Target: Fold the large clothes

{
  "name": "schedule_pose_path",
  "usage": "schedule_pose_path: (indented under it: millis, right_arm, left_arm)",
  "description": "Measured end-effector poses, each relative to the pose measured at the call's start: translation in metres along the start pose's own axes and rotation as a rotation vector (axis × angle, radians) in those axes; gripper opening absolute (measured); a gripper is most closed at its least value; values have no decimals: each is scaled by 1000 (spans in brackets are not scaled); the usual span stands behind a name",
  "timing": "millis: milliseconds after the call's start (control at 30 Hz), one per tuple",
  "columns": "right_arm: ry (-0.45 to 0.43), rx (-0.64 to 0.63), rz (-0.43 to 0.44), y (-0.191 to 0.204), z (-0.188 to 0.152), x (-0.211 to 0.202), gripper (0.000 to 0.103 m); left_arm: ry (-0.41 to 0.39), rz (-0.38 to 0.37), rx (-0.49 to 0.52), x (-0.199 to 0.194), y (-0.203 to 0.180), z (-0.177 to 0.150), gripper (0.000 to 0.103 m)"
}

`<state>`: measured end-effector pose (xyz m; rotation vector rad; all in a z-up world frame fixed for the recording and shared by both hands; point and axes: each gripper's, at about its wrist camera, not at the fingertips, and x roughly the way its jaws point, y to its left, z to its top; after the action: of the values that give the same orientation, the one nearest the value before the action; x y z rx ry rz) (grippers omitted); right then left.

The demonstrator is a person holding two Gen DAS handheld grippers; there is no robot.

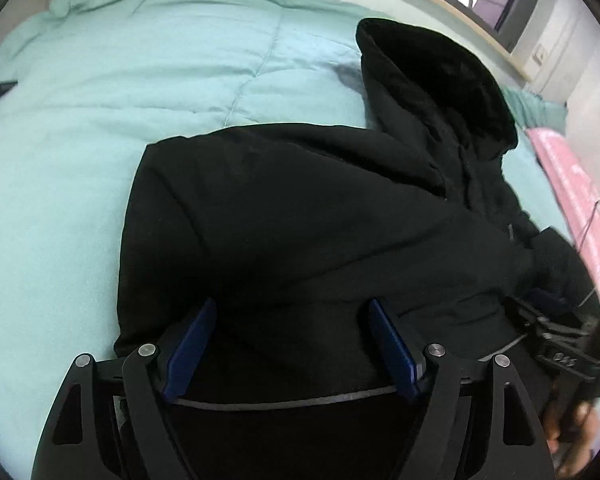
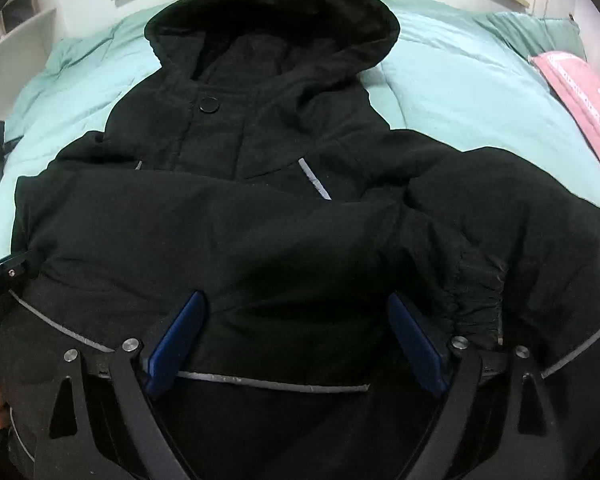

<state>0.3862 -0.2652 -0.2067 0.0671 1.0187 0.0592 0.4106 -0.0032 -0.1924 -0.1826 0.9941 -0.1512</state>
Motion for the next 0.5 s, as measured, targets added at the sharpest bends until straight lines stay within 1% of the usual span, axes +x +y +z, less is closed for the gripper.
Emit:
schedule_pose_path:
  millis: [33, 67, 100, 133, 167, 200, 233, 267, 300, 333, 367, 400, 433, 500]
  right_arm:
    - [5, 19, 24, -4, -1, -11, 84]
    - [-3, 27, 53, -5, -6, -26, 82]
    - [-32, 23, 86, -8, -12, -44, 79]
    - [-55, 16, 106, -7, -16, -57, 80]
    - [-90, -1, 124, -6, -24, -74, 80]
    - [-119, -29, 113, -4, -36, -89, 80]
    - [-118, -49, 85, -2, -44, -93, 80]
    - [-106, -61, 63, 4, -47, -90, 80]
    - [-60, -85, 12, 6, -58, -77, 80]
    - [-25, -104, -25, 7, -65, -60, 79]
    - [-30, -117, -34, 5, -74, -47, 80]
    - [-80, -129, -40, 6, -81, -45, 82]
    - [-108, -131, -50, 7, -87, -46, 82]
    - [-134, -121, -51, 5, -89, -47, 82]
  left_arm:
    - [-15, 15, 7, -5, -2, 0, 79]
    - [-28, 19, 13, -16, -6, -1, 79]
    - [-45, -8, 19, -30, -8, -5, 79]
    - [-57, -38, 23, -38, -10, -6, 79]
    - [-82, -92, 29, -57, -15, -14, 79]
    - [-100, -115, 32, -67, -20, -20, 79]
    - [-125, -136, 40, -79, -25, -27, 79]
    - [-138, -121, 61, -86, -33, -35, 79]
    - [-129, -92, 70, -85, -35, -39, 79]
    - [-83, -24, 74, -71, -36, -44, 79]
    - [-44, 12, 68, -55, -35, -47, 79]
    - [-13, 38, 64, -38, -32, -50, 79]
    - [-22, 57, 75, -23, -30, -55, 80]
    - [-48, 92, 94, -21, -34, -56, 81]
